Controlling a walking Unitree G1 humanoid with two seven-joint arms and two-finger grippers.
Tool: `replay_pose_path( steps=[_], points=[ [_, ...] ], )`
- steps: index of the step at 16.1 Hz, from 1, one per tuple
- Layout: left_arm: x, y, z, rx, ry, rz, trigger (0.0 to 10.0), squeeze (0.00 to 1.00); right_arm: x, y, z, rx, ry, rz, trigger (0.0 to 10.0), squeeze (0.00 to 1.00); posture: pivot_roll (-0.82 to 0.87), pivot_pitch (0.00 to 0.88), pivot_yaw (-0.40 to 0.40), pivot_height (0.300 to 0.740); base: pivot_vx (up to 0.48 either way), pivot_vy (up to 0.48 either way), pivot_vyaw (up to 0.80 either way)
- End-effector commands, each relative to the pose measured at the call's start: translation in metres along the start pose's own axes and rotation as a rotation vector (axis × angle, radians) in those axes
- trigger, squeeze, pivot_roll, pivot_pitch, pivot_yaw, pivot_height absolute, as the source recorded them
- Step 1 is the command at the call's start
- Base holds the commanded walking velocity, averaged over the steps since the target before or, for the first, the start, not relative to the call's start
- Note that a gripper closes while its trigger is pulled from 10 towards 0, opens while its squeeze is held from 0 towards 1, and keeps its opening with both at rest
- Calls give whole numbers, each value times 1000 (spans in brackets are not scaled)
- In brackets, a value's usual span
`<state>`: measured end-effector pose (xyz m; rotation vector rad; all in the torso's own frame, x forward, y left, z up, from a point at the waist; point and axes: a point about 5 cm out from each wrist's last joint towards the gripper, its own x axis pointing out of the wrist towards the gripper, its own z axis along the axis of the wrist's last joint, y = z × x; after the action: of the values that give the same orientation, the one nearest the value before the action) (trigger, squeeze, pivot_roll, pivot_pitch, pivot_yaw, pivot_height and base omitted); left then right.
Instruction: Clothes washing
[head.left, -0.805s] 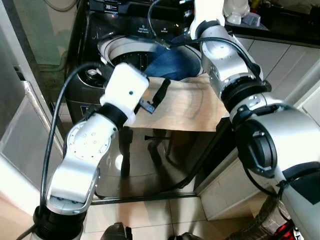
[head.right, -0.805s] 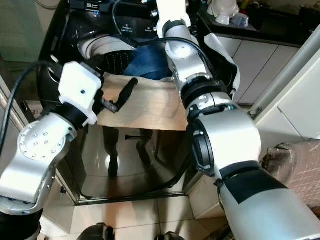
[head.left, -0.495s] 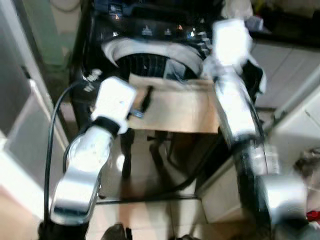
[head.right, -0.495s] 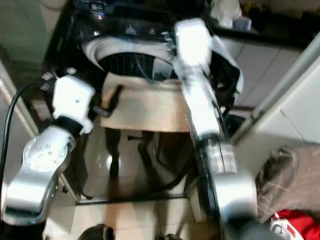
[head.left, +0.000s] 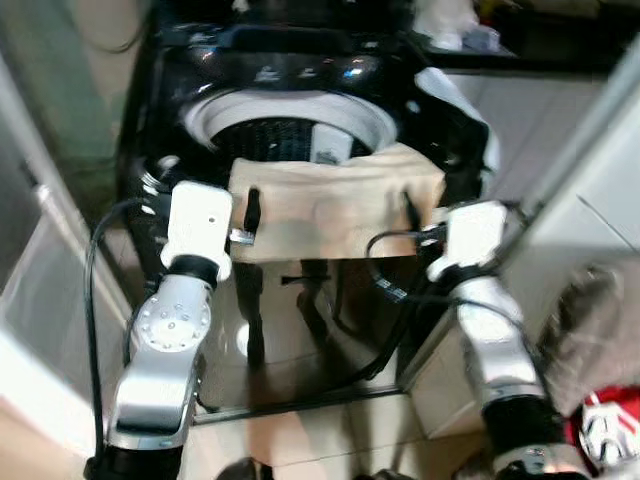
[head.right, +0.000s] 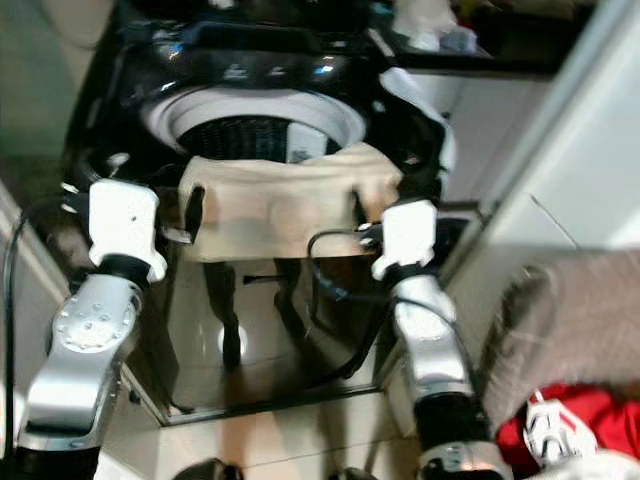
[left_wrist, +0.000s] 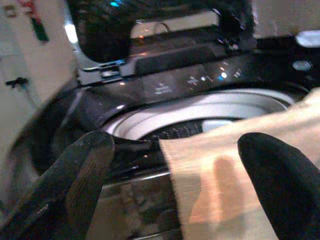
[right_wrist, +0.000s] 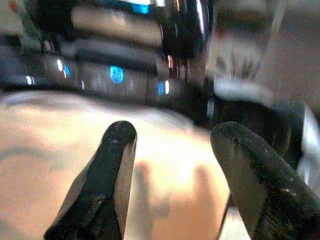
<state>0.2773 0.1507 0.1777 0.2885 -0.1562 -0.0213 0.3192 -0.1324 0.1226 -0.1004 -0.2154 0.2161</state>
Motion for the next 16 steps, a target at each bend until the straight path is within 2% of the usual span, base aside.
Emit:
replay_pose_path(
  steps=[1,4,5,7,9,10,12,15,16],
  points=[
    [2,-4,-2,16,2,5,10000,0,8,-1,1,8,14,11,10000,0,33,0,-27,732,0,0,-625],
    [1,5,-12,12,44,88,10000,0,16,7,-2,-2,54,68,10000,0,48,0,-16,732,0,0,-210],
    [-3,13,-25,8,83,132,10000,0,19,9,-5,23,80,88,10000,0,59,10,18,732,0,0,0],
    [-10,22,-38,34,123,144,10000,0,22,11,-6,70,85,55,10000,0,73,24,47,732,0,0,0],
    [-13,26,-44,32,143,177,10000,0,24,13,-6,74,81,42,10000,0,82,21,45,732,0,0,0],
    [-13,26,-47,-16,150,197,10000,0,27,14,-4,72,78,50,10000,0,82,18,32,732,0,0,0],
    [-13,21,-47,-52,159,222,10000,0,31,14,0,69,66,73,10000,0,77,12,4,732,-189,0,0],
    [-11,10,-45,-50,147,225,10000,0,35,10,1,67,79,98,10000,0,70,7,-34,732,-137,0,0],
    [-10,8,-44,-64,131,225,10000,0,36,10,0,73,89,110,10000,0,69,5,-39,732,0,0,-800]
  ],
)
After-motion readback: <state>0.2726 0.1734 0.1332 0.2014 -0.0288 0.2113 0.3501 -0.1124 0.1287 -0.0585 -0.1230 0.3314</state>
